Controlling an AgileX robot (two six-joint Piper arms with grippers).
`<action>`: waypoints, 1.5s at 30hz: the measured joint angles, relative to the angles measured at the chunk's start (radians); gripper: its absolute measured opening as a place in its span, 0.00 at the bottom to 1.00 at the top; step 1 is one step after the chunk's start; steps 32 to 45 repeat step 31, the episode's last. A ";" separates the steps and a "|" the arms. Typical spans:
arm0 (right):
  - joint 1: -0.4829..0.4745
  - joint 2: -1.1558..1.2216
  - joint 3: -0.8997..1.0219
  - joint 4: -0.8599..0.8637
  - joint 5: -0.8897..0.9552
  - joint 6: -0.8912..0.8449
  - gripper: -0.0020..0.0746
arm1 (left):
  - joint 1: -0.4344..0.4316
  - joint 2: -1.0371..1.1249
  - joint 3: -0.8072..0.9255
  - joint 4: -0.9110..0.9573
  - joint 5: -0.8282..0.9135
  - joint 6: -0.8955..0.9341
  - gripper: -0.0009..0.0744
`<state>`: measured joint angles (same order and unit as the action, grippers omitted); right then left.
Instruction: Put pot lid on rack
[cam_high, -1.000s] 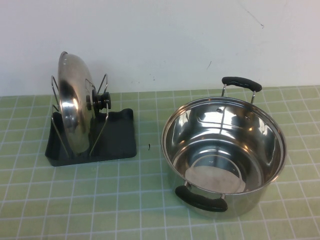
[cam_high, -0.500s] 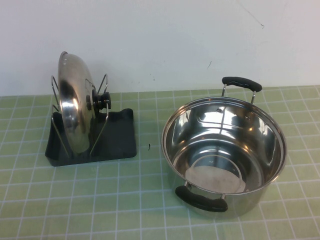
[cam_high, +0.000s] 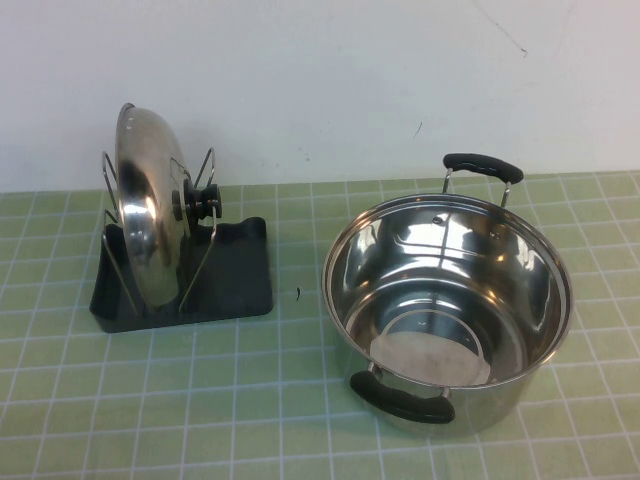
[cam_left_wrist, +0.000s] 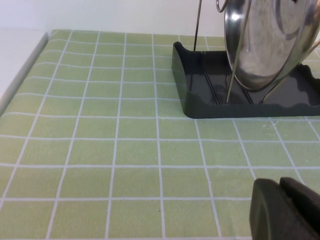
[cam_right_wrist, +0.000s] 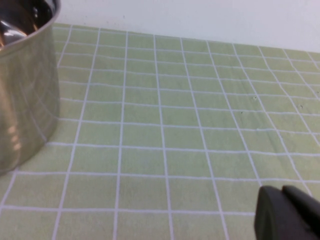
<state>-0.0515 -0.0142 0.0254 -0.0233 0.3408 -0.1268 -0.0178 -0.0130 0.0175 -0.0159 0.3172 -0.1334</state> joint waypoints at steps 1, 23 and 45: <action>0.000 0.000 0.000 0.000 0.000 0.000 0.02 | 0.000 0.000 0.000 0.000 0.000 0.000 0.01; -0.031 0.000 -0.002 -0.063 0.004 0.038 0.02 | 0.000 0.000 0.000 0.000 0.000 -0.002 0.01; -0.087 0.000 -0.002 -0.063 0.004 0.053 0.02 | 0.000 0.000 0.000 0.000 0.000 -0.002 0.01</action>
